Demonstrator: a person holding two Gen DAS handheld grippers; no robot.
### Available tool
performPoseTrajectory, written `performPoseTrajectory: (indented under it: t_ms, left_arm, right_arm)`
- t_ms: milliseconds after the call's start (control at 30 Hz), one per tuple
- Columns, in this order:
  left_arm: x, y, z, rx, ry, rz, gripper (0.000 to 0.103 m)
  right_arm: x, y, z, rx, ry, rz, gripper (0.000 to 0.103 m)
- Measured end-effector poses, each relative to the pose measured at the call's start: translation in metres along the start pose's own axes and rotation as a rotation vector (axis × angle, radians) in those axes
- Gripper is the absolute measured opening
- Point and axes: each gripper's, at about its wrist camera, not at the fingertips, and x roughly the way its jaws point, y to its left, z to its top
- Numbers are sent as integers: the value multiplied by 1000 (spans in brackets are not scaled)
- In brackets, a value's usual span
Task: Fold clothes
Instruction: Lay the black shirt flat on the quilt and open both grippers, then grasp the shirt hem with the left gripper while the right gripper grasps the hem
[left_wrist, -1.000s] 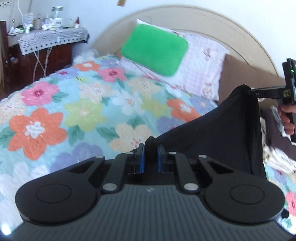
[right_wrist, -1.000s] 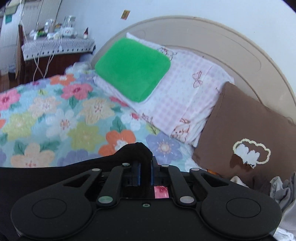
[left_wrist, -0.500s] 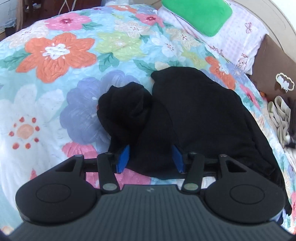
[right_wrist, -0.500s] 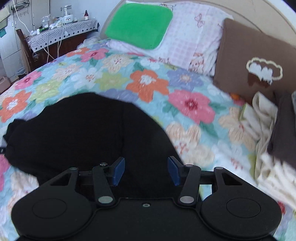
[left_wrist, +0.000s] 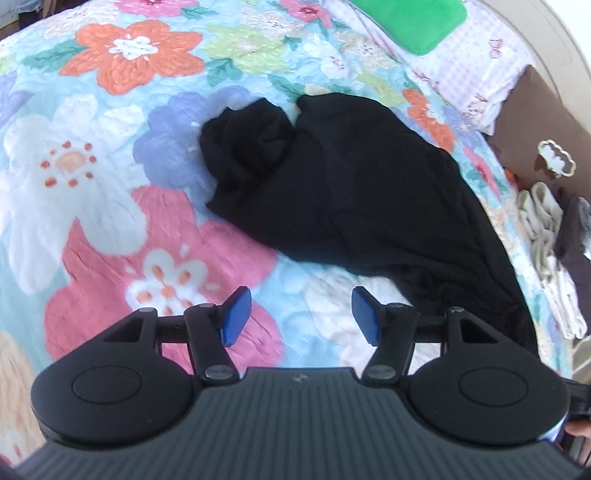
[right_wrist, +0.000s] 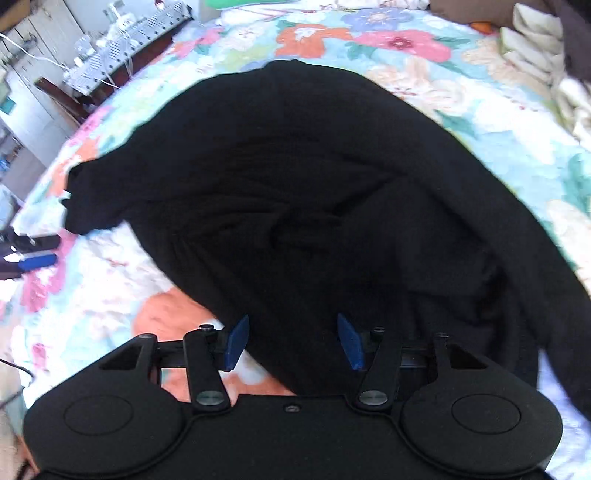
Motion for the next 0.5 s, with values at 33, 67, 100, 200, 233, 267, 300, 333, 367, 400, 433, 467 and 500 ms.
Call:
performPoseTrajectory:
  t_ms: [33, 67, 100, 200, 233, 267, 300, 333, 367, 400, 433, 467, 500]
  left_arm:
    - [1, -6, -3, 28, 11, -10, 59]
    - [2, -12, -5, 58, 18, -17, 59]
    - [3, -19, -8, 89, 10, -30, 59]
    - [4, -40, -12, 166, -6, -87, 59]
    - [5, -44, -12, 166, -14, -106, 59]
    - [6, -47, -13, 165, -21, -126, 59]
    - [9, -51, -14, 164, -23, -150, 60]
    - [11, -54, -17, 168, -14, -172, 60]
    - [14, -57, -19, 171, -4, -194, 60]
    - [17, -60, -21, 177, 4, -212, 60]
    - [18, -65, -24, 197, 9, -207, 60]
    - [20, -69, -27, 216, 13, -203, 60]
    - [21, -73, -30, 235, 18, -199, 60]
  right_arm:
    - [1, 3, 1, 5, 3, 47, 59]
    - [1, 8, 1, 6, 7, 95, 57]
    - [2, 12, 1, -3, 13, 134, 53]
    - [4, 28, -3, -90, 34, 152, 41]
    - [5, 30, -4, -114, 42, 150, 38]
    - [6, 31, -5, -123, 59, 184, 32]
    - [6, 32, -7, -124, 86, 244, 30]
    - [6, 34, -9, -134, 109, 294, 29]
    - [5, 38, -12, -151, 129, 334, 28]
    - [4, 42, -15, -177, 128, 324, 28]
    - [1, 47, -18, -212, 109, 266, 28]
    - [-1, 49, -19, -231, 80, 199, 31]
    - [-4, 45, -17, -208, 44, 158, 31]
